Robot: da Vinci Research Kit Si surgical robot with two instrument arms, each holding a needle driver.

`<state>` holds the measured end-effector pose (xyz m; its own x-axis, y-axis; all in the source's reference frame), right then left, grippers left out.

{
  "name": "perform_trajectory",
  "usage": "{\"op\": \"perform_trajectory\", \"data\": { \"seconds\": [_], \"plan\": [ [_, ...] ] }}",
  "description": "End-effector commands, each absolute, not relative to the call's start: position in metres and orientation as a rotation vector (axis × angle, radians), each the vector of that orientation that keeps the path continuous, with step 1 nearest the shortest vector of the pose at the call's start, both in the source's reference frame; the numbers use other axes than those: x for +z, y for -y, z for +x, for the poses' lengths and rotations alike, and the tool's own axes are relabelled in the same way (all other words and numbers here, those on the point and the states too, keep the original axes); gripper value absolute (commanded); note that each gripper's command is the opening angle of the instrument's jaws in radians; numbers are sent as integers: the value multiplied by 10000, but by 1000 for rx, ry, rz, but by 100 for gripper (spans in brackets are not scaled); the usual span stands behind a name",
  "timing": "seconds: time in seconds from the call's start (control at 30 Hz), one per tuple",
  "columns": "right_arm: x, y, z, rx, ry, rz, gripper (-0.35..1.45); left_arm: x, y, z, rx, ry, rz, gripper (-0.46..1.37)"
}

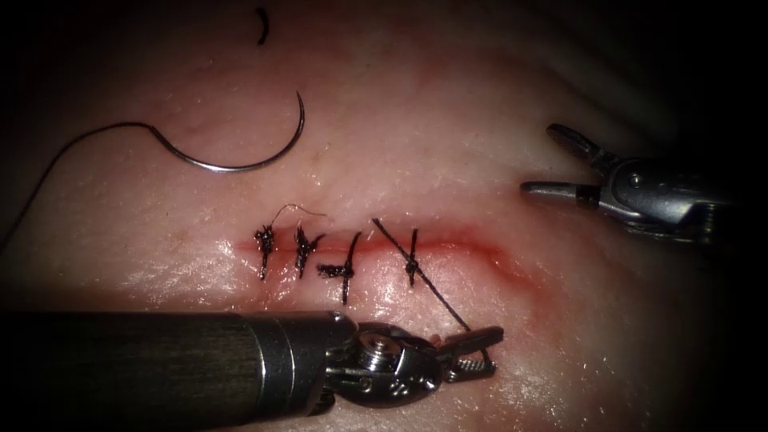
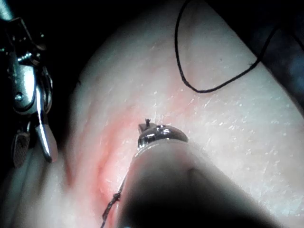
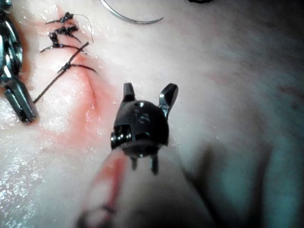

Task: Wound Closure
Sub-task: Grasp the suture tail with the left gripper, then cut the suture with the right gripper

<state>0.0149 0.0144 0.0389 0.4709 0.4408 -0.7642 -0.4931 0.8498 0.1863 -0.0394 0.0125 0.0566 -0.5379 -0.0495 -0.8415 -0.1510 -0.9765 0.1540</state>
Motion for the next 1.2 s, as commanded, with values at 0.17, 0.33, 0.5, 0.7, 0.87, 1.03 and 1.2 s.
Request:
{"op": "perform_trajectory", "data": {
  "seconds": [0.17,0.33,0.5,0.7,0.87,1.03,1.2],
  "plan": [
    [389,-143,149,571,-917,-62,84,562,-127,-388,2673,-287,-1486,-35],
    [389,-143,149,571,-917,-62,84,556,-126,-383,2662,-268,-1491,-35],
    [390,-142,150,564,-929,-52,82,546,-123,-375,2664,-260,-1499,-35],
    [394,-136,148,430,-1061,67,72,532,-130,-361,2656,-234,-1519,-35],
    [400,-123,151,249,-1193,141,78,526,-138,-354,2649,-219,-1527,-35],
    [405,-112,157,175,-1221,143,92,525,-141,-353,2647,-215,-1529,-35],
    [411,-101,165,117,-1249,143,99,522,-143,-350,2645,-210,-1534,-35]
  ]
}}
